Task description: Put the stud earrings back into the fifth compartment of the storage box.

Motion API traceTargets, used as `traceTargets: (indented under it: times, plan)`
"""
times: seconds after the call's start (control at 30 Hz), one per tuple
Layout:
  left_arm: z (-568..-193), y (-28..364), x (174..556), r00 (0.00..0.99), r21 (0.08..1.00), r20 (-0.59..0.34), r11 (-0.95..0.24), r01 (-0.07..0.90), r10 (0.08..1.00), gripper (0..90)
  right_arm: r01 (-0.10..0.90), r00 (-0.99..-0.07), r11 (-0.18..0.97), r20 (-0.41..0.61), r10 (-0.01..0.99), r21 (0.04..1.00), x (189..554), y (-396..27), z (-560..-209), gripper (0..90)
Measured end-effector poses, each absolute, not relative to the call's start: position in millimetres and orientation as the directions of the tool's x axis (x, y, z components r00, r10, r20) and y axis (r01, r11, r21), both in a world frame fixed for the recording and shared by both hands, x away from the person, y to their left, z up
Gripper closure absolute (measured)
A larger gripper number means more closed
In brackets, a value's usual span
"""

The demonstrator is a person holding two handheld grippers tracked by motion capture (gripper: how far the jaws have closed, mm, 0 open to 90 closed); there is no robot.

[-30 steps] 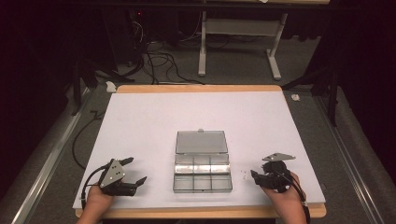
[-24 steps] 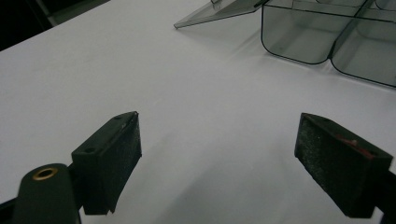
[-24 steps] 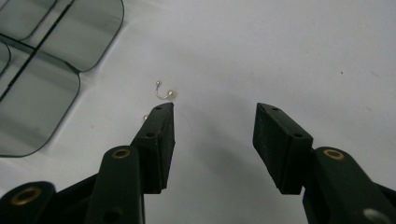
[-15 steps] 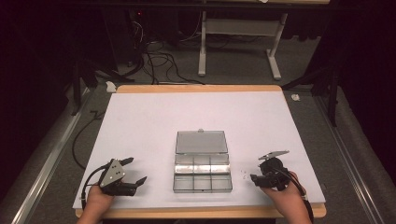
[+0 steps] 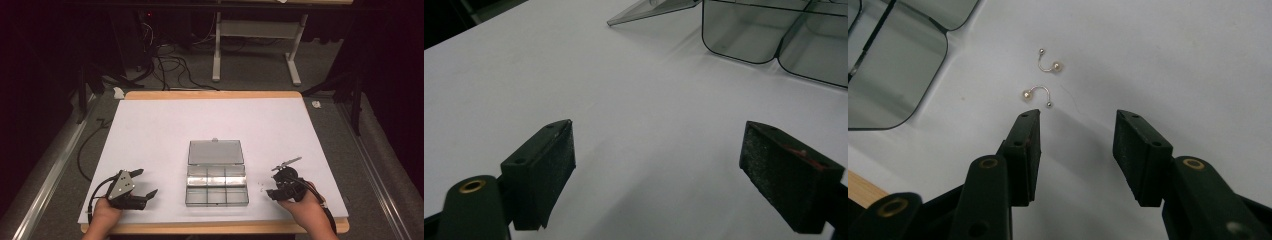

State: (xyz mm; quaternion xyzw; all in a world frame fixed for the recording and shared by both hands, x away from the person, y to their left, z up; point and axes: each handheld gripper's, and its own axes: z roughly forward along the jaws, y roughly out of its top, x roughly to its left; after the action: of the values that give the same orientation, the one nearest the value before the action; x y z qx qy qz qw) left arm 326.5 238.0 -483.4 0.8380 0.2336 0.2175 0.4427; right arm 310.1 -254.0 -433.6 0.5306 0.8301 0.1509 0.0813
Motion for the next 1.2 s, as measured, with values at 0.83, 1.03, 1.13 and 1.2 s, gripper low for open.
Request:
traceTargets:
  times: [0.83,1.03,1.13,1.2]
  plan:
    - [-483.6,236.8,326.8,0.804,0.837,0.163,-0.512,0.195,0.572,15.0,0.845,-0.508,0.489,0.041,0.86,0.215,326.1,-224.7,-429.5,73.7]
    - [-483.6,237.0,326.7,0.804,0.838,0.162,-0.51,0.194,0.572,15.1,0.843,-0.515,0.495,0.054,0.855,0.21,333.8,-216.5,-431.1,77.4]
    - [-483.6,237.0,325.5,0.803,0.838,0.174,-0.514,0.183,0.57,15.1,0.847,-0.51,0.493,0.044,0.859,0.2,338.0,-214.3,-432.7,79.2]
    - [-483.6,237.0,325.6,0.805,0.839,0.171,-0.512,0.183,0.568,15.0,0.849,-0.507,0.49,0.046,0.861,0.199,339.7,-213.7,-433.9,79.6]
